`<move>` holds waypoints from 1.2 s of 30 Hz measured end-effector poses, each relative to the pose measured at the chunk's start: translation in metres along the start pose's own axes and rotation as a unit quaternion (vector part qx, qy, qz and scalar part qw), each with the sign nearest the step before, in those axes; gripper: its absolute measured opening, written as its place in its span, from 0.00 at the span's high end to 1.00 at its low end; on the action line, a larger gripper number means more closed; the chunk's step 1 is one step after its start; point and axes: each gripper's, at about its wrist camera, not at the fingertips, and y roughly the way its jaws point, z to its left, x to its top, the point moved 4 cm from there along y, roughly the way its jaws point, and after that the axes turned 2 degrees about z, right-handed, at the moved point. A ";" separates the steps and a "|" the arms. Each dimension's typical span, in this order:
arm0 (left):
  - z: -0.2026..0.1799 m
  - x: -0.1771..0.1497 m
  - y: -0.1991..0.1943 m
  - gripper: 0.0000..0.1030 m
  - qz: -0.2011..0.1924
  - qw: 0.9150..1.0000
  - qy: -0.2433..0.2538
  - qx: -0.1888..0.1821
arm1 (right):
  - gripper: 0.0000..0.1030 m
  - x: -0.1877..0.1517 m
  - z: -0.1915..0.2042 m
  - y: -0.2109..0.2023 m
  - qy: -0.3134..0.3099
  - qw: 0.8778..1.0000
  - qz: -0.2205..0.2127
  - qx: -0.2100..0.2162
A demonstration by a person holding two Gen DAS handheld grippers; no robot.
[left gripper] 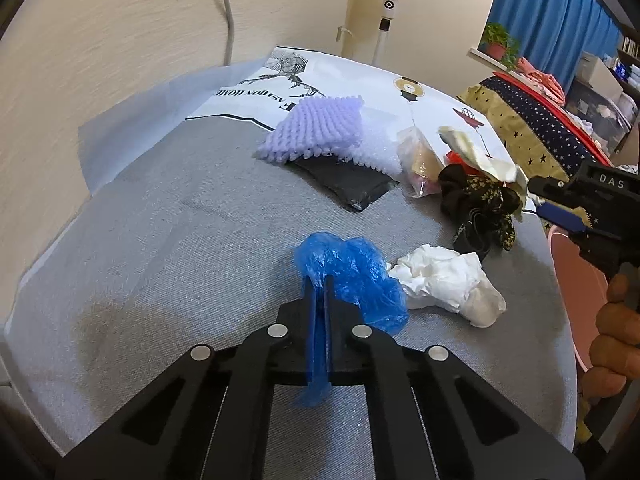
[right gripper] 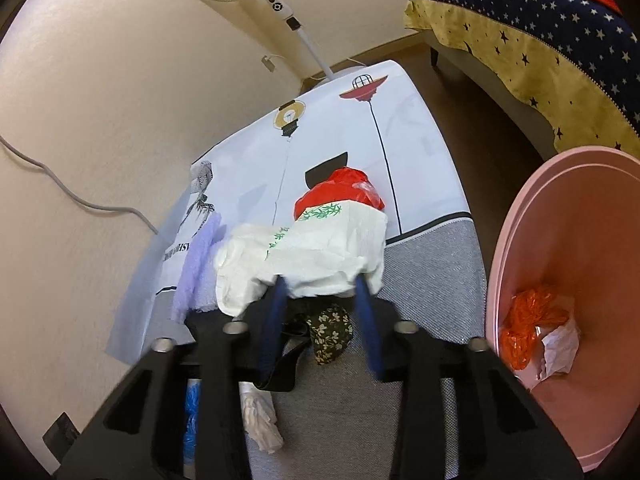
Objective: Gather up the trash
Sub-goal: 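Grasp the blue plastic bag with the left tool while the right tool grasps the white plastic bag, then carry the blue and white bags with both tools over the pink bin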
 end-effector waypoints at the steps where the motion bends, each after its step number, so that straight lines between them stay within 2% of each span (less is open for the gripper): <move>1: 0.000 0.000 -0.001 0.97 -0.001 1.000 0.001 0.000 | 0.87 0.000 0.001 -0.001 -0.002 1.000 -0.001 0.002; 3: -0.001 0.001 -0.002 0.97 -0.003 1.000 0.003 0.000 | 0.98 0.001 0.004 -0.004 -0.009 1.000 -0.007 0.005; 7: -0.003 0.004 -0.005 0.98 -0.009 1.000 0.006 0.000 | 0.99 0.005 0.008 -0.012 -0.021 1.000 -0.023 0.003; 12: -0.001 0.007 -0.012 0.98 -0.018 1.000 0.007 0.000 | 0.98 0.005 0.008 -0.020 -0.010 0.999 -0.025 0.021; 18: -0.004 0.012 -0.017 0.98 -0.028 1.000 0.010 -0.002 | 0.99 0.009 0.019 -0.038 -0.044 0.997 -0.061 0.016; 36: -0.032 0.029 -0.065 0.98 -0.103 0.992 0.062 -0.025 | 1.00 0.011 0.038 -0.117 -0.112 0.986 -0.125 0.001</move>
